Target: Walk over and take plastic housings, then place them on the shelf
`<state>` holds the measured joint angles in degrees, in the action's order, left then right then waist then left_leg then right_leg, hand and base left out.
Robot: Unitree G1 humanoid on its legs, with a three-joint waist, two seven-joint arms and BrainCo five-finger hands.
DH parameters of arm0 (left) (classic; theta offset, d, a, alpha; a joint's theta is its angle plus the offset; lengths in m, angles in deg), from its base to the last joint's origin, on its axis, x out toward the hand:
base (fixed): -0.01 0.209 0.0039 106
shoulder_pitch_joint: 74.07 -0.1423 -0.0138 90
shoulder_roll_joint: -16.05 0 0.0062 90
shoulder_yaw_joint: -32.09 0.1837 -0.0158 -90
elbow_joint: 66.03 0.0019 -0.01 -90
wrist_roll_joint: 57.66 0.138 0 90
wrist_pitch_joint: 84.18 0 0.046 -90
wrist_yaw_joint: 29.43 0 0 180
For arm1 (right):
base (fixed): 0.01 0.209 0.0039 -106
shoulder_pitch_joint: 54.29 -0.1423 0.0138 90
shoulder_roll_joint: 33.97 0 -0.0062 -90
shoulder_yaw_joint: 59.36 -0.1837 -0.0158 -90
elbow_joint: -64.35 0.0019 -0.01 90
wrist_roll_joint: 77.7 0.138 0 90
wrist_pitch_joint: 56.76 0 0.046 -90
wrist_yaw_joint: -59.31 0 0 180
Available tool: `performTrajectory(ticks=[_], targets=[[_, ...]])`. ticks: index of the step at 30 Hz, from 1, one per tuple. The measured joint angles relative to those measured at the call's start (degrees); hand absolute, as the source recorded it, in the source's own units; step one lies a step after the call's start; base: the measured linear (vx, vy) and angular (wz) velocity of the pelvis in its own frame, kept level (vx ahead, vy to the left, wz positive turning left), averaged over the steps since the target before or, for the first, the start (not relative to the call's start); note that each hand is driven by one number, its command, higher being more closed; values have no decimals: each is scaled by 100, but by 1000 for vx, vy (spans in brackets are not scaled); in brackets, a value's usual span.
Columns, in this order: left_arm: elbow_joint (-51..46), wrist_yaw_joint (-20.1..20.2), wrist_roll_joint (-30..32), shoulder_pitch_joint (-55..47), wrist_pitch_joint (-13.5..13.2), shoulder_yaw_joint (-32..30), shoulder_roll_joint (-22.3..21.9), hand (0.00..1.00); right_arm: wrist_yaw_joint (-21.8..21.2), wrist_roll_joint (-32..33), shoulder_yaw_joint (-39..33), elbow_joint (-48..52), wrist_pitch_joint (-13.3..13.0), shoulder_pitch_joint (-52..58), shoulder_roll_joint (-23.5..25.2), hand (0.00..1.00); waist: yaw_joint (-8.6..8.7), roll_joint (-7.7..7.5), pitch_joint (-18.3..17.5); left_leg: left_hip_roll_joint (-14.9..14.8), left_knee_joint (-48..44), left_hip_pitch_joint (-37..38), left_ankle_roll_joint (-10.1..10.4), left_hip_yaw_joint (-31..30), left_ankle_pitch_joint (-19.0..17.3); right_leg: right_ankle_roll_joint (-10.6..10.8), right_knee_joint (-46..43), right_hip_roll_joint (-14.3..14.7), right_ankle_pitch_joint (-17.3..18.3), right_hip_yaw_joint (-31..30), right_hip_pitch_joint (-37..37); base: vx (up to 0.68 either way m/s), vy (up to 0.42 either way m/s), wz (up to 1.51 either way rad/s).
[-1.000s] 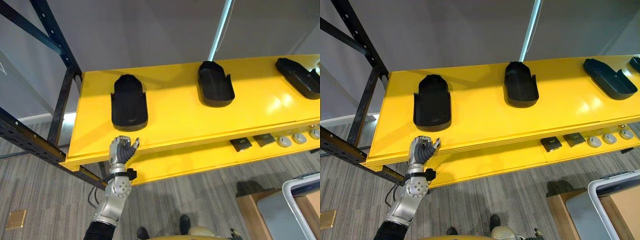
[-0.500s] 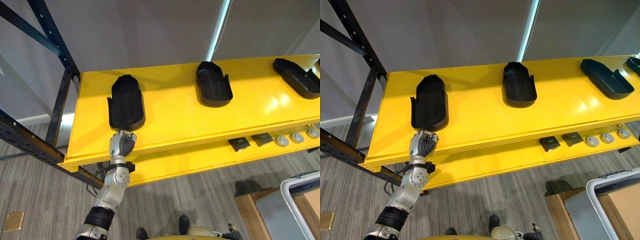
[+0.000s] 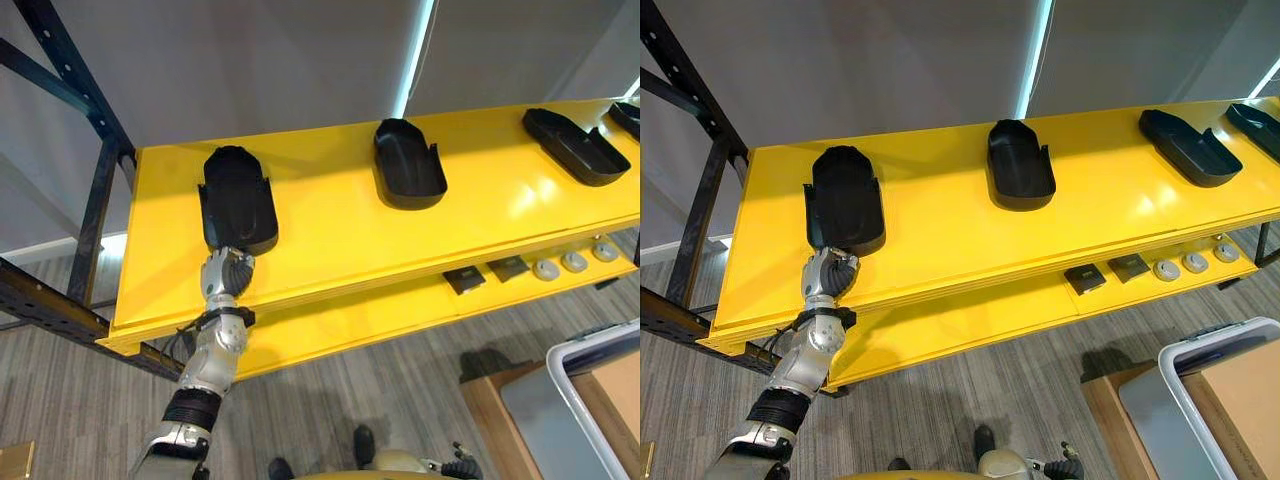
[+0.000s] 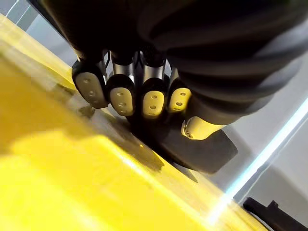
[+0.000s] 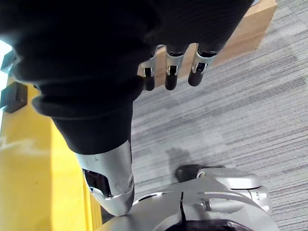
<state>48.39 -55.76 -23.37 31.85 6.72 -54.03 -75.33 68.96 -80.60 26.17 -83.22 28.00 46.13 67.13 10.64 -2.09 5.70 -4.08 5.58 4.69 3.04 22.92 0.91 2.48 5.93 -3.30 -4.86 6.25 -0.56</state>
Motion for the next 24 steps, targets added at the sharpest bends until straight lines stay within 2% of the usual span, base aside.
performTrajectory(ticks=[10,16,20,24], targets=[[221,7,-117,192,2,-62,61,100,-5,-2,0,36,-1,1,5,0,104,0,0,-7,0,0,3,16,-1,-1,-1,7,0,-12,-1,-38,-30,-1],[66,4,-227,176,3,-58,16,100,-5,-1,0,34,3,2,6,0,93,1,1,-7,0,-6,2,16,-1,-2,-4,6,-1,-10,-1,-39,-28,0],[-1216,4,-466,-52,-68,16,-49,100,-5,5,-6,33,9,1,6,0,64,6,4,-2,-1,-21,1,-43,2,-1,-22,-1,0,40,-21,-2,-2,5],[-2573,4,-574,-360,-421,52,-60,100,-6,8,-21,3,23,0,-3,0,13,37,16,12,-3,-26,-5,-178,19,4,-23,-19,3,174,-78,-20,-11,13]])
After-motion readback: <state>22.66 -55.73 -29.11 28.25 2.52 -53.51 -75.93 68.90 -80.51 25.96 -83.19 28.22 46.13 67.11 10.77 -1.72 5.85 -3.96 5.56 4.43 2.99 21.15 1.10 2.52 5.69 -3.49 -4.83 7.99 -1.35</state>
